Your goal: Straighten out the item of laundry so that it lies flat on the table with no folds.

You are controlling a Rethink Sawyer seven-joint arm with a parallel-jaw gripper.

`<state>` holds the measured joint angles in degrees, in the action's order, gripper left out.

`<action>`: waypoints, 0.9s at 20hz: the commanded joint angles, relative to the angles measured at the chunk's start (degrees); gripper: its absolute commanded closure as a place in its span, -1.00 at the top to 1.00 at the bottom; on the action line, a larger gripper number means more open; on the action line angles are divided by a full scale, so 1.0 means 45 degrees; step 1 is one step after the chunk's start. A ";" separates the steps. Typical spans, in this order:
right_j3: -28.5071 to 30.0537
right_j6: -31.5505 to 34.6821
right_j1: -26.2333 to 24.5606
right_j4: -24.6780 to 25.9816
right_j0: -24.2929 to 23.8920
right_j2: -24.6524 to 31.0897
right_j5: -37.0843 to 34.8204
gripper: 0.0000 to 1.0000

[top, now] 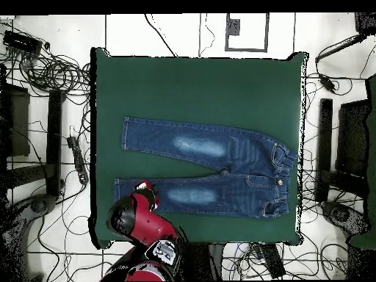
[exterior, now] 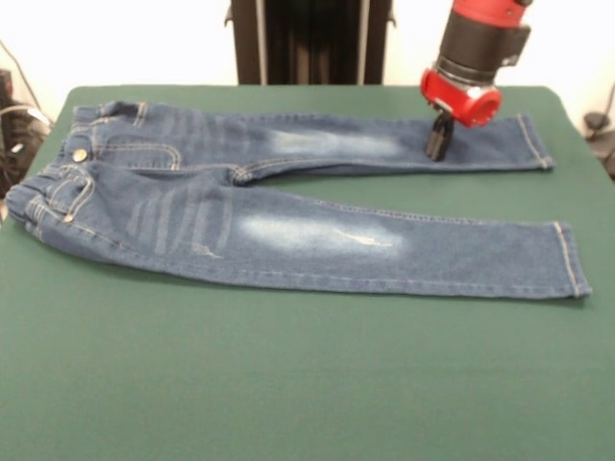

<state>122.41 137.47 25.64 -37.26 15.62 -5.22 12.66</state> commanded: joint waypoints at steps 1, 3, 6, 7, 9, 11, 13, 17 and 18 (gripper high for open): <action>0.0215 0.4204 -0.0522 -0.1676 0.0978 0.2221 -0.1137 -1.00; 0.0285 0.4128 -0.0441 -0.1817 0.1024 0.2239 -0.1186 -1.00; 0.0344 0.3907 -0.0326 -0.2057 0.1231 0.2043 -0.1332 -1.00; 0.0384 0.3793 -0.0200 -0.2177 0.1320 0.1920 -0.1590 -1.00; 0.0468 0.3627 0.0009 -0.2347 0.1486 0.1712 -0.1933 -1.00; 0.0593 0.3598 0.0197 -0.2446 0.1542 0.1671 -0.2121 -1.00; 0.0648 0.3596 0.0300 -0.2599 0.1693 0.1581 -0.2251 -1.00; 0.0692 0.3667 0.0513 -0.2862 0.1974 0.1432 -0.2563 -1.00; 0.0686 0.3693 0.0533 -0.2932 0.2057 0.1394 -0.2604 -1.00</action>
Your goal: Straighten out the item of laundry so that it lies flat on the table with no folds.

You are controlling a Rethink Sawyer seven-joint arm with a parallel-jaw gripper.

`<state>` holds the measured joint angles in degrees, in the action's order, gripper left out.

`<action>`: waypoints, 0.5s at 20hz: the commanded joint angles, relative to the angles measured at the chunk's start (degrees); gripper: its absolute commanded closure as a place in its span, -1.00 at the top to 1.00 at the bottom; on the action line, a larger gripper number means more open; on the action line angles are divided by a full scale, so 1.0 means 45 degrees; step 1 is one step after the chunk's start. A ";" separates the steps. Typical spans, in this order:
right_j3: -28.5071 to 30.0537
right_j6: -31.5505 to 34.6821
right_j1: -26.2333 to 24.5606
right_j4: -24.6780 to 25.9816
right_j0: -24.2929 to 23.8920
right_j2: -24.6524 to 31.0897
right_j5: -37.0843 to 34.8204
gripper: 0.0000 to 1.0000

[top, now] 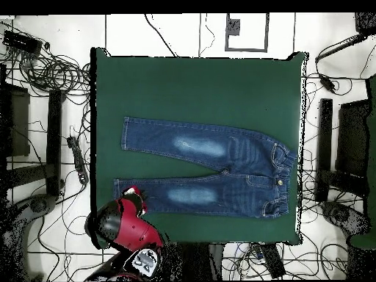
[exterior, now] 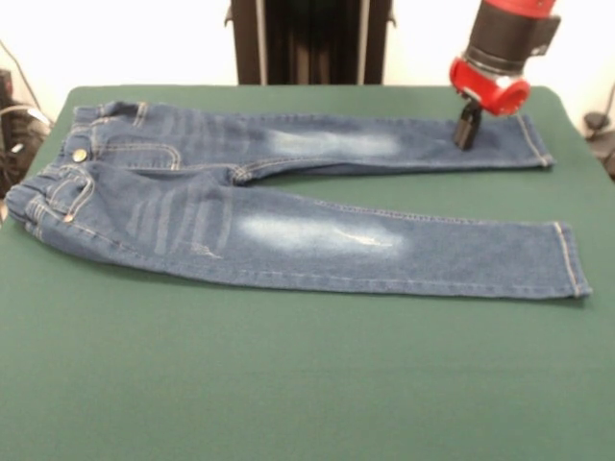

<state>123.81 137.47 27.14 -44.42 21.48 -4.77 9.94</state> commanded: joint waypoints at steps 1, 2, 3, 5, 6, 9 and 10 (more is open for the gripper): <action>0.0360 0.3727 0.0222 -0.1441 0.0885 0.1219 -0.2070 -1.00; 0.0347 0.3728 0.0238 -0.1487 0.0944 0.1185 -0.2117 -1.00; 0.0335 0.3729 0.0254 -0.1532 0.1003 0.1151 -0.2163 -1.00; 0.0323 0.3567 0.0271 -0.1447 0.0930 0.1095 -0.2208 -1.00; 0.0351 0.3486 0.0282 -0.1345 0.0791 0.1137 -0.2170 -1.00; 0.0708 0.3052 0.0388 -0.0421 -0.0539 0.1730 -0.1721 -1.00; 0.0714 0.2903 0.0407 -0.0359 -0.0575 0.1602 -0.1778 -1.00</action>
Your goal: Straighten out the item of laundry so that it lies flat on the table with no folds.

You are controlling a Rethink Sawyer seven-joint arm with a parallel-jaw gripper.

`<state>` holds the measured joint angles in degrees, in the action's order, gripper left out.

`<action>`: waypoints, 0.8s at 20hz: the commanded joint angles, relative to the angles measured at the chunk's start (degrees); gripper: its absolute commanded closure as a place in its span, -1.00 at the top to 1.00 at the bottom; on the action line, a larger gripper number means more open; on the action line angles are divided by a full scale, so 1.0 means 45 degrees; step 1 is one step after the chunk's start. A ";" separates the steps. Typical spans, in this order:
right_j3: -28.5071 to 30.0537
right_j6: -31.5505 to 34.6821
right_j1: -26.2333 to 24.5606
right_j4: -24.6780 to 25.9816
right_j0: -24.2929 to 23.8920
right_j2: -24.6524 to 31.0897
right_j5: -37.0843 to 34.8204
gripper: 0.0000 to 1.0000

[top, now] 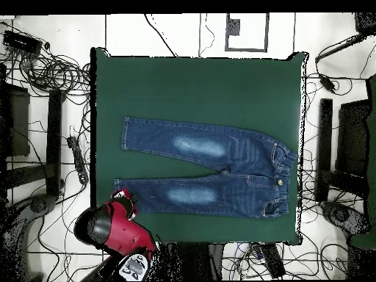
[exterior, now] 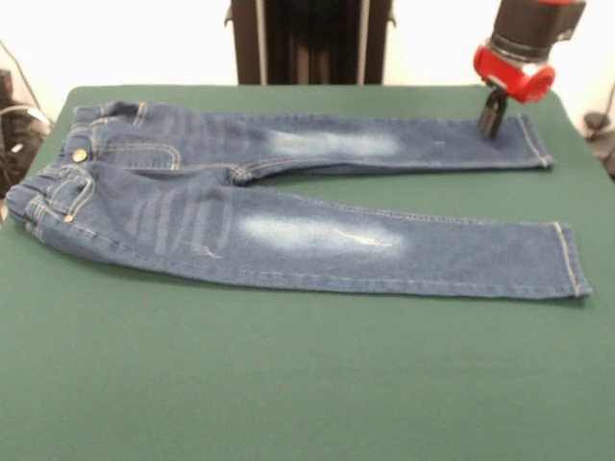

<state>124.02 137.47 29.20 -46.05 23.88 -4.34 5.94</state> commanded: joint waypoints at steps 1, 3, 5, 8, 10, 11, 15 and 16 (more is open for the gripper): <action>0.0709 0.2613 0.0006 0.0209 -0.1332 0.1397 -0.0941 -1.00; 0.0678 0.1917 0.0040 0.0735 -0.1899 0.1153 -0.1050 -1.00; 0.0466 0.1139 -0.0416 0.1867 -0.3280 0.1357 -0.0463 -1.00; -0.0428 -0.0201 -0.1213 0.3400 -0.4696 0.1116 -0.0157 -1.00; -0.1032 -0.0622 -0.1421 0.4066 -0.4996 0.0622 -0.0429 -1.00; -0.1219 -0.0758 -0.1375 0.4338 -0.5131 0.0457 -0.0644 -1.00; -0.1841 -0.1009 -0.0870 0.5293 -0.5459 -0.0142 -0.1765 -1.00; -0.1956 -0.0967 -0.0743 0.5478 -0.5493 -0.0204 -0.2012 -1.00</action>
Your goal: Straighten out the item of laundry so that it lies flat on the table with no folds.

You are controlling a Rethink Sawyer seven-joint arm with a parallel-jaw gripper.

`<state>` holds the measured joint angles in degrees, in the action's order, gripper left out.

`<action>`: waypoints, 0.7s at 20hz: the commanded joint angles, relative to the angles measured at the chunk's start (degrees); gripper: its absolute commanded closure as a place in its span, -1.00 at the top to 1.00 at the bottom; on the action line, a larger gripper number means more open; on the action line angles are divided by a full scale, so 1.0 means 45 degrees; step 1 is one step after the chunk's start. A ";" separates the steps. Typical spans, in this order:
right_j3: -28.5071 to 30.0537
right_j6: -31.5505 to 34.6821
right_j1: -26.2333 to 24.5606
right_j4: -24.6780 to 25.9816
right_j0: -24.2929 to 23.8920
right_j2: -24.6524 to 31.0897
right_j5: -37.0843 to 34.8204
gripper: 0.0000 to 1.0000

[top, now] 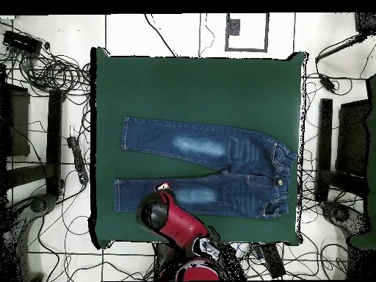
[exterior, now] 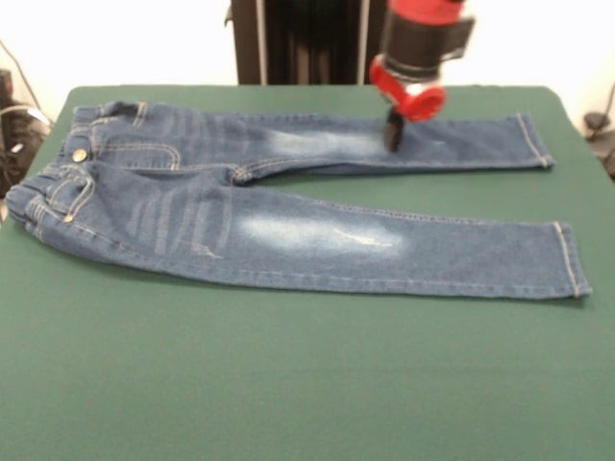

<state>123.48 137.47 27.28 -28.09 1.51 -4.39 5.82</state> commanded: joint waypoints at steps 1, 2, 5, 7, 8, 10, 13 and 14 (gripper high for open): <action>-0.1961 -0.0958 -0.0077 0.1642 -0.0520 -0.0338 -0.2369 -1.00; -0.2079 -0.0875 0.0024 0.1786 -0.0489 -0.0454 -0.2513 -1.00; -0.2437 -0.0693 0.0325 0.2201 -0.0479 -0.0771 -0.3141 -1.00; -0.2667 -0.0569 0.0387 0.2465 -0.0515 -0.0880 -0.3351 -1.00; -0.2730 -0.0483 0.0423 0.2597 -0.0587 -0.0845 -0.3425 -1.00; -0.3085 -0.0524 0.0527 0.2917 -0.0610 -0.1022 -0.3832 -1.00; -0.3638 -0.0657 0.0781 0.3431 -0.0854 -0.1105 -0.4383 -1.00; -0.3836 -0.0751 0.0815 0.3647 -0.0928 -0.1119 -0.4607 -1.00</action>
<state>116.12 137.47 30.31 -15.34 -2.22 -10.65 -6.00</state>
